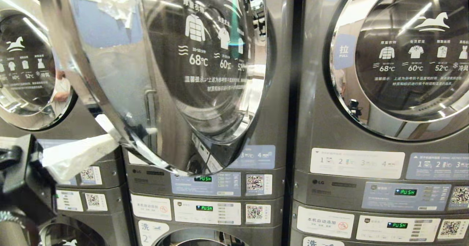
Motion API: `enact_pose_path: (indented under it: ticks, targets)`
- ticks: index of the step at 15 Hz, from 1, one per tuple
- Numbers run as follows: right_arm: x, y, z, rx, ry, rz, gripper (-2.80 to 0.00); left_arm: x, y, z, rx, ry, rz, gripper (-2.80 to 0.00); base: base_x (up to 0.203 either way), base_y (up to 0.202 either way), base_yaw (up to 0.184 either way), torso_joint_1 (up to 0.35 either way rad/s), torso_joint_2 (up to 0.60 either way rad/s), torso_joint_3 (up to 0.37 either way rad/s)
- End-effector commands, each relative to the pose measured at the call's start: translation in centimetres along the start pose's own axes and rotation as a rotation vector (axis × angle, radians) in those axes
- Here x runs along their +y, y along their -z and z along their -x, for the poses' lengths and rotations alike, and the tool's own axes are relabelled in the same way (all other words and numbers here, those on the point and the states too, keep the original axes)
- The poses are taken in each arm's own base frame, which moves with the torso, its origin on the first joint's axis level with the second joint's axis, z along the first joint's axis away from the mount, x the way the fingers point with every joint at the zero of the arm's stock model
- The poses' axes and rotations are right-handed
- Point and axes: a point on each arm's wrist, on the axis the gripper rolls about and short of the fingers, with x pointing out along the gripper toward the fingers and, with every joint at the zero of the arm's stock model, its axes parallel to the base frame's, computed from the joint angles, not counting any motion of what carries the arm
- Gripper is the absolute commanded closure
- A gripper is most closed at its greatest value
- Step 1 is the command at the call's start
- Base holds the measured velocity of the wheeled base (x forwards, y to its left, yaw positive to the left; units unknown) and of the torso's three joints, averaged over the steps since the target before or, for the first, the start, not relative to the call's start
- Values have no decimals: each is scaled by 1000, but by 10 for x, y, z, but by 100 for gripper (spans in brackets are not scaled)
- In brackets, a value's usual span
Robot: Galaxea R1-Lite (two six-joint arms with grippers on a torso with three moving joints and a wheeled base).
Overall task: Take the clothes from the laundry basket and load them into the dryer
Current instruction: Open the dryer
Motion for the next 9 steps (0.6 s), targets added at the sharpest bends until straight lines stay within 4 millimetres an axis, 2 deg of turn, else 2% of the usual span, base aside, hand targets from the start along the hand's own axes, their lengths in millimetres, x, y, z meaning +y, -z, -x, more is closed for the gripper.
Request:
enact_pose_path:
  ticks: [1,4,7,9]
  targets:
    - [0,0,0,0,0,0,0,-9,-2,-1,-12,63,-36,0,0,0,0,0,0,0]
    - [0,0,0,-1,0,0,0,-13,-2,-25,13,117,-63,0,0,0,0,0,0,0]
    - [0,0,0,0,0,-1,0,-16,-13,-60,9,152,-67,0,0,0,0,0,0,0]
    - [0,0,0,-1,-2,-1,0,-28,-18,-87,10,206,-64,0,0,0,0,0,0,0]
